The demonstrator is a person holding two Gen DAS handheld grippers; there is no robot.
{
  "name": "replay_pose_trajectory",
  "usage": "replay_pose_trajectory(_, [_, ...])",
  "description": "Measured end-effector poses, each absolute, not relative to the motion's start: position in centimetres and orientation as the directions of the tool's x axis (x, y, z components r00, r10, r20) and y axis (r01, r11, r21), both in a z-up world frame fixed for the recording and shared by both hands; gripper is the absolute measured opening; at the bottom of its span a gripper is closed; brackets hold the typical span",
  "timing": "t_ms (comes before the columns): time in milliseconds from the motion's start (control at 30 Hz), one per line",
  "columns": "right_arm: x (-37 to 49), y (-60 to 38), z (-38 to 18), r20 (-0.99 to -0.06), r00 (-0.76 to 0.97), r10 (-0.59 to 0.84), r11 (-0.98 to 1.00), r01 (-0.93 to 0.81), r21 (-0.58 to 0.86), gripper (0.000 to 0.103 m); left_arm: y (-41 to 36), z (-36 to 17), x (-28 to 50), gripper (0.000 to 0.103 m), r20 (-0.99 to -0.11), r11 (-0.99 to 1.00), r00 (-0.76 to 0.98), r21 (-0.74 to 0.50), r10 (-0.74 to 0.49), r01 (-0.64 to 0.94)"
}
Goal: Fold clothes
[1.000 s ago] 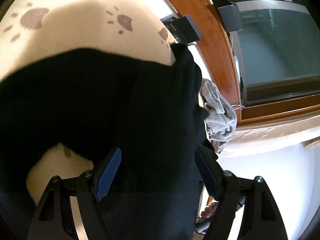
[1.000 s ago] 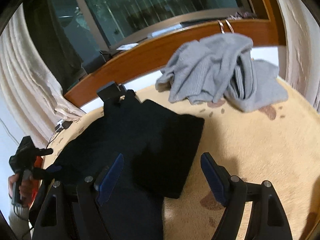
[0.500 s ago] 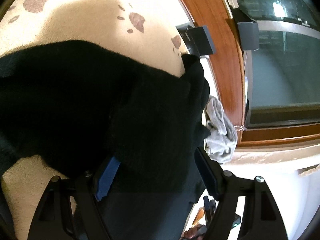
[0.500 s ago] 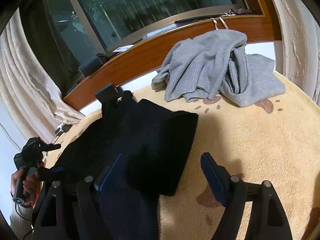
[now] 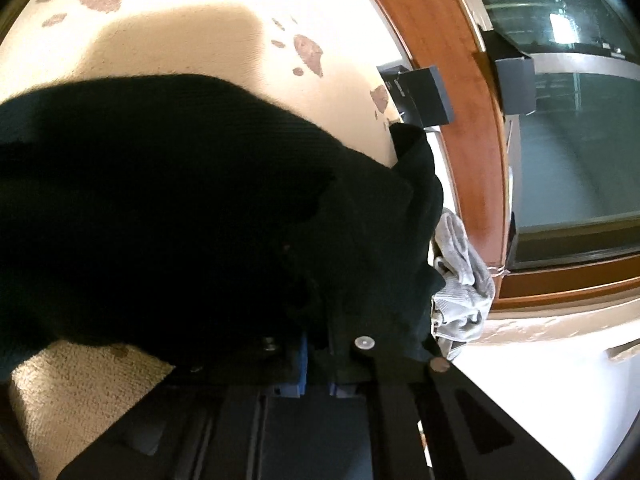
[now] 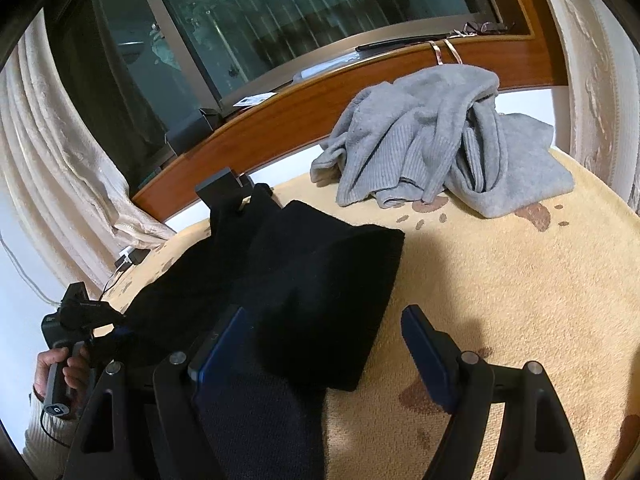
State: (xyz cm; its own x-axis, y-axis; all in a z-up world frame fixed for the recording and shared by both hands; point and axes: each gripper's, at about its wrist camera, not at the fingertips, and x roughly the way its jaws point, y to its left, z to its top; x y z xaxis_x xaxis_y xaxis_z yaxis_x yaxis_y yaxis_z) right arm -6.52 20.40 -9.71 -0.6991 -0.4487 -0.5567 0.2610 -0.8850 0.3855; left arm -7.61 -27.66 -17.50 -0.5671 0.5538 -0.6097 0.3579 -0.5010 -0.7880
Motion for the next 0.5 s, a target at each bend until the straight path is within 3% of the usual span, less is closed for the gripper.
replay_pose_trajectory(267, [-6.1,22.9,-8.9,-0.504,-0.779,-0.373,-0.9,0.173,0.4,0.081,-28.7,-14.2,-6.5,0.005,-0.563,-0.527,-0.655,-0.801,0.504,0.284])
replay_pose_trajectory(500, [-6.7,25.5,-9.5,-0.515,-0.799,-0.309,-0.889,0.05,0.456,0.081,-29.5,-15.4,-4.4,0.005,-0.642,-0.616,-0.621,-0.726,0.449,0.305])
